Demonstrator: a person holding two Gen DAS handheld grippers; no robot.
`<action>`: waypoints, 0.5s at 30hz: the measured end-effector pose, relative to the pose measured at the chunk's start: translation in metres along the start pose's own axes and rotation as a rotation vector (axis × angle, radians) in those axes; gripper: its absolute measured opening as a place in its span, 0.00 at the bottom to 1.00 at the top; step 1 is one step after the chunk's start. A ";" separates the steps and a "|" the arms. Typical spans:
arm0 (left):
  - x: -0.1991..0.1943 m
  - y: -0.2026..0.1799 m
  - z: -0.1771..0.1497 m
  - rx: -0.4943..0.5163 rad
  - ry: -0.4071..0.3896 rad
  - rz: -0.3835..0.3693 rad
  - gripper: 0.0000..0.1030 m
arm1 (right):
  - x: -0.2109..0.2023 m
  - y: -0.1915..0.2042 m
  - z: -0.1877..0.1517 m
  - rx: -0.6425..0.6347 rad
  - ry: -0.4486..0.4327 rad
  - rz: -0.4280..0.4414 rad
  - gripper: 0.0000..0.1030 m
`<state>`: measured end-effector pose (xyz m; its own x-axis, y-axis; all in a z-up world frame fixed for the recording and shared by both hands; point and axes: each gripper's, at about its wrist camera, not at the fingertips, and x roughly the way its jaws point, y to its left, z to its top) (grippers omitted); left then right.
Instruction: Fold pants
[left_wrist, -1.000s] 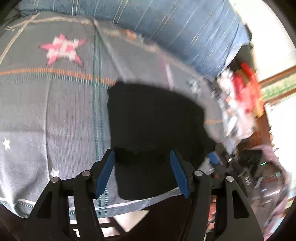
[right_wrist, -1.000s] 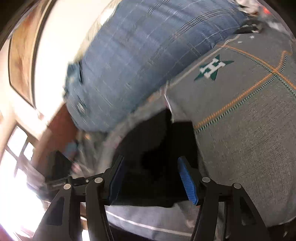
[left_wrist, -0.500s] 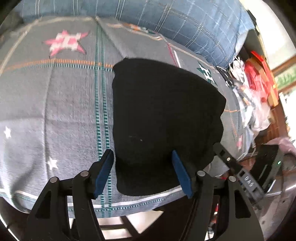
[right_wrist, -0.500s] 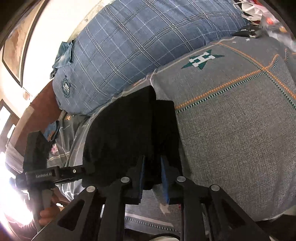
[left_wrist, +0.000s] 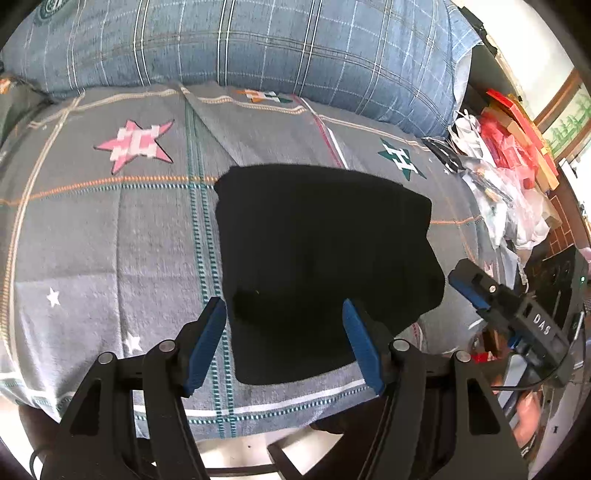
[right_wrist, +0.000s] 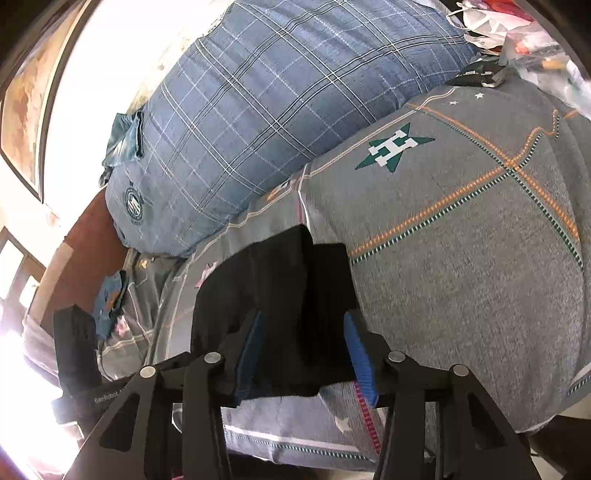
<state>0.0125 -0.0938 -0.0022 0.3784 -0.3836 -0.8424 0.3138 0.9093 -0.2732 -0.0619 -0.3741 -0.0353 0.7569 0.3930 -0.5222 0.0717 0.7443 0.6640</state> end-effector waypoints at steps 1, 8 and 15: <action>0.001 -0.001 0.002 0.001 -0.005 0.009 0.63 | 0.001 0.000 0.002 0.005 0.000 -0.001 0.48; -0.011 0.023 0.038 -0.042 -0.054 0.036 0.63 | 0.015 0.001 0.023 0.025 -0.008 0.016 0.53; 0.033 0.027 0.064 -0.094 0.071 -0.011 0.63 | 0.058 0.009 0.040 -0.026 0.032 0.033 0.45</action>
<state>0.0888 -0.0922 -0.0074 0.3119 -0.3841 -0.8690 0.2330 0.9176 -0.3220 0.0088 -0.3664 -0.0378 0.7373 0.4340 -0.5176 0.0301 0.7444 0.6670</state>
